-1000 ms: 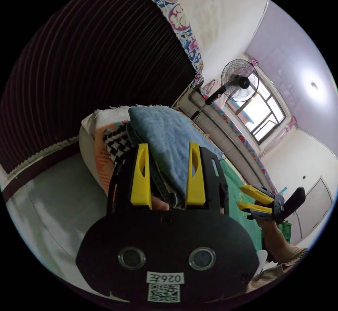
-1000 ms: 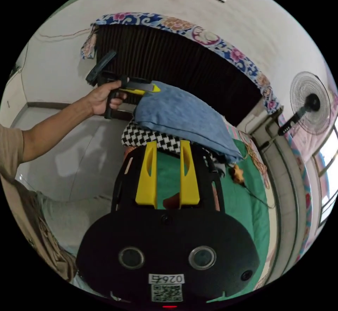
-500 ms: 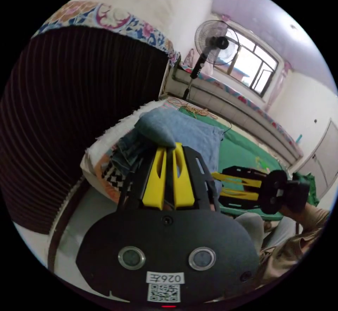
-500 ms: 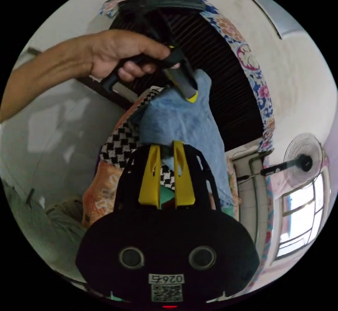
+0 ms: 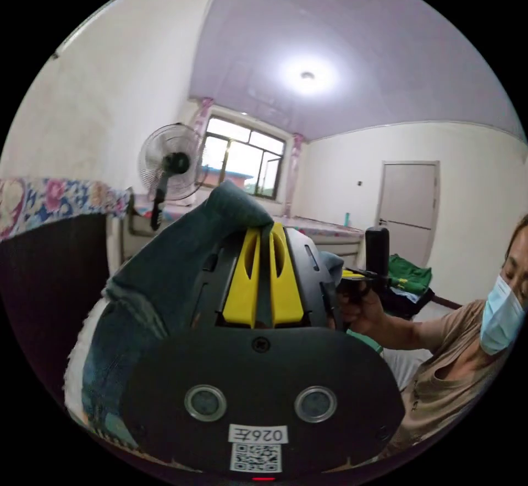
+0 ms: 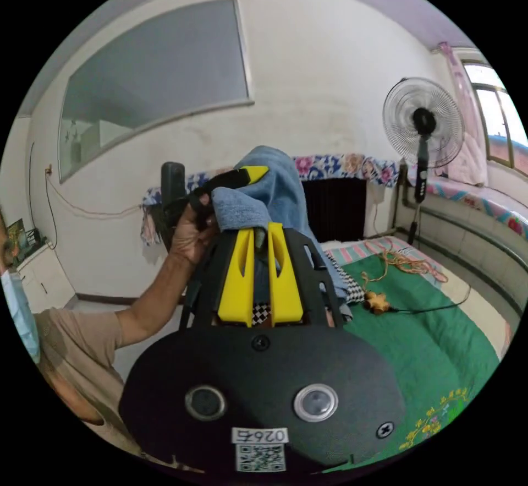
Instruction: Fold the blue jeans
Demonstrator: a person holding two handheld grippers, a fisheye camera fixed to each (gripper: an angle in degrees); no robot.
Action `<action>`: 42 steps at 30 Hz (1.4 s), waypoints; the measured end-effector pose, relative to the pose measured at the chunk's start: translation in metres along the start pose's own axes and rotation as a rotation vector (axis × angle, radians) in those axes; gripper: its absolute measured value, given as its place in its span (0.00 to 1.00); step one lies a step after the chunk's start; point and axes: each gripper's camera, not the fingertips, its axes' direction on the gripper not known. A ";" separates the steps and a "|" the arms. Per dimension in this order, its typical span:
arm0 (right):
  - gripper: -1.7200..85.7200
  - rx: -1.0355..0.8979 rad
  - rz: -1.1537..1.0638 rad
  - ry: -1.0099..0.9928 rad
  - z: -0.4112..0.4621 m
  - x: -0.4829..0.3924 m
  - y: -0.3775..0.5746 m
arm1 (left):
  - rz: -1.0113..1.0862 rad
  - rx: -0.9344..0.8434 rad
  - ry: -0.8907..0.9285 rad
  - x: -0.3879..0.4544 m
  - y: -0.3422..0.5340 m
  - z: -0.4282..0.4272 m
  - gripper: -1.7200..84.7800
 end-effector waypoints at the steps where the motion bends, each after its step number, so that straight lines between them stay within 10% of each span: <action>1: 0.02 0.026 0.003 0.013 -0.023 0.007 0.000 | 0.049 0.022 0.066 0.024 -0.014 0.021 0.02; 12: 0.02 0.194 0.278 0.509 -0.387 0.188 0.127 | 0.104 -0.258 0.613 0.212 0.009 0.340 0.05; 19: 0.02 0.065 0.880 0.893 -0.519 0.337 0.270 | -0.458 -0.544 1.003 0.204 0.162 0.520 0.01; 23: 0.05 0.153 0.851 0.918 -0.558 0.386 0.270 | -0.378 -0.531 0.680 0.143 0.173 0.507 0.03; 29: 0.07 -0.205 0.652 0.783 -0.489 0.485 0.223 | 0.056 -0.751 -0.045 0.098 0.182 0.498 0.11; 34: 0.13 -0.433 0.622 0.691 -0.416 0.537 0.259 | -0.037 -0.828 0.111 0.076 0.215 0.519 0.16; 42: 0.18 -0.802 0.467 0.726 -0.342 0.565 0.302 | 0.405 -1.038 -0.019 0.136 0.261 0.594 0.19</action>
